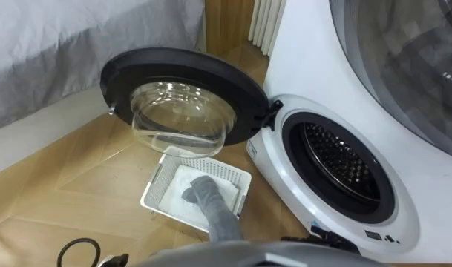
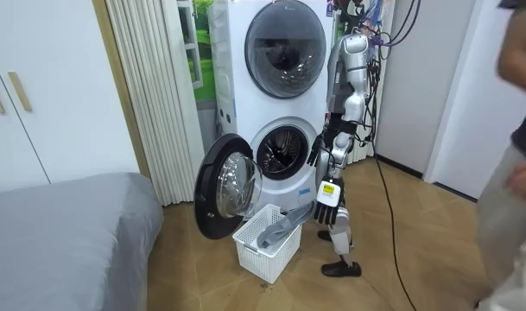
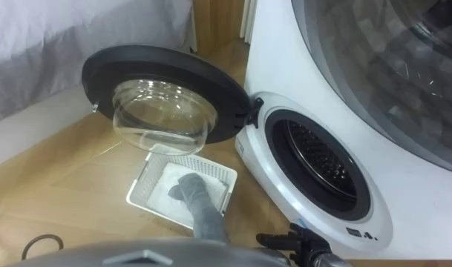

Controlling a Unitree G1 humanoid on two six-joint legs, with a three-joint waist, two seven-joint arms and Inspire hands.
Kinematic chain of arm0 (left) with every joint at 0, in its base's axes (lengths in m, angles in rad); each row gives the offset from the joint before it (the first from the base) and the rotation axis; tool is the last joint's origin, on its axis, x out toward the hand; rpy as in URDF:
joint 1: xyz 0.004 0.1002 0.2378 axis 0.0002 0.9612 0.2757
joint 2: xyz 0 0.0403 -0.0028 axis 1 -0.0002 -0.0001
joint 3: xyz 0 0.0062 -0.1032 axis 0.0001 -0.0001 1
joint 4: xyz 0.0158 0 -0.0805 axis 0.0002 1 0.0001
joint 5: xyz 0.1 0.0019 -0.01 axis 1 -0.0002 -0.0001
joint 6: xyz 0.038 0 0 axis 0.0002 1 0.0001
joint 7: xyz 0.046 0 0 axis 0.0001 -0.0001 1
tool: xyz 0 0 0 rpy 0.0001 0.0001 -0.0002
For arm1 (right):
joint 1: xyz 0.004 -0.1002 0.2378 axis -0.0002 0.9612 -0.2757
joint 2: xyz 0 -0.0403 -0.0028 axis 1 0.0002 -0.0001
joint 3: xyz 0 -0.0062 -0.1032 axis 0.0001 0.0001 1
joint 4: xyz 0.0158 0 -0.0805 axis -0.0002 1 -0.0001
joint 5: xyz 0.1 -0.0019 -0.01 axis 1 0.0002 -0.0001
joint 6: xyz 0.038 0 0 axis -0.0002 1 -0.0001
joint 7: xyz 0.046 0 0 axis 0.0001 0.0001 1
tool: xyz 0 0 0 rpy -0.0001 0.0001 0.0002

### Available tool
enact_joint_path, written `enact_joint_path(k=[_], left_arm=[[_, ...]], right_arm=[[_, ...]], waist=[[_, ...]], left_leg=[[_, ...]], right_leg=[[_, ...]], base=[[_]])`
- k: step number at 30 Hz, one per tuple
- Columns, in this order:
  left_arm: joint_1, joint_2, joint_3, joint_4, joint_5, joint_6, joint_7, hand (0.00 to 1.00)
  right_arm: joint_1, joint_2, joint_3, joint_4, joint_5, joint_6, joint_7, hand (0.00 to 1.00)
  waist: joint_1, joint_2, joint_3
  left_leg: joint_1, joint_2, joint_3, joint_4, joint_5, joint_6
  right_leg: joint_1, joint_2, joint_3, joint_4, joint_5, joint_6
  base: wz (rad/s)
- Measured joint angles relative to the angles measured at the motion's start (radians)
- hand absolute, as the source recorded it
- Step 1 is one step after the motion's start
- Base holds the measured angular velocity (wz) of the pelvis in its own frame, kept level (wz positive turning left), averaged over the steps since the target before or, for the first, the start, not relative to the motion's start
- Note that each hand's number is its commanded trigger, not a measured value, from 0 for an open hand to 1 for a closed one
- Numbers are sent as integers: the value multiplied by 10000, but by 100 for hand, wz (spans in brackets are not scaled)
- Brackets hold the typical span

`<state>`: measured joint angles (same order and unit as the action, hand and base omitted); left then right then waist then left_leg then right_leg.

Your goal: Put towel into washing machine

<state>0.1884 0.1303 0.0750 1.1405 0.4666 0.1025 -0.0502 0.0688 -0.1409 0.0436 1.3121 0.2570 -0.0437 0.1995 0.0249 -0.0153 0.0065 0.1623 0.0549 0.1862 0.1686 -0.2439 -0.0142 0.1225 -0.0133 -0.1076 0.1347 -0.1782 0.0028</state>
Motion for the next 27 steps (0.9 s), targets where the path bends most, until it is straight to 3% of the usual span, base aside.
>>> enact_joint_path(k=[8,14,20,24,27], left_arm=[[-4,7,-6,-39,-2,-61,57,0],[-14,4,29,-448,656,-303,699,0],[-842,12,-46,-829,954,-999,1572,0],[-1426,-20,-491,-809,963,-1347,1794,0],[-1785,-101,-687,-704,961,-1651,1794,0]], right_arm=[[-16,1,10,-19,99,-15,-1,0],[6,2,9,-27,67,-224,-154,0],[-171,-3,115,-11,45,-316,-124,0],[-405,-76,238,8,-4,-327,-71,0],[-880,-109,347,115,-446,-357,-52,0]], waist=[[-81,-19,-8],[-98,4,-21],[-237,2,-23],[-401,16,-42],[-476,152,27]], left_leg=[[5,1,6,2,0,0],[-112,7,1,-14,0,0],[-593,14,34,-1,2,1],[-1092,21,43,111,4,3],[-1547,35,42,295,4,4]], right_leg=[[1,-3,-6,5,0,0],[-195,14,68,9,0,-1],[-748,14,112,206,24,-10],[-1297,-14,61,410,25,-6],[-1824,-27,109,740,26,-7]], base=[[0],[-3],[-3],[-5],[-17]])
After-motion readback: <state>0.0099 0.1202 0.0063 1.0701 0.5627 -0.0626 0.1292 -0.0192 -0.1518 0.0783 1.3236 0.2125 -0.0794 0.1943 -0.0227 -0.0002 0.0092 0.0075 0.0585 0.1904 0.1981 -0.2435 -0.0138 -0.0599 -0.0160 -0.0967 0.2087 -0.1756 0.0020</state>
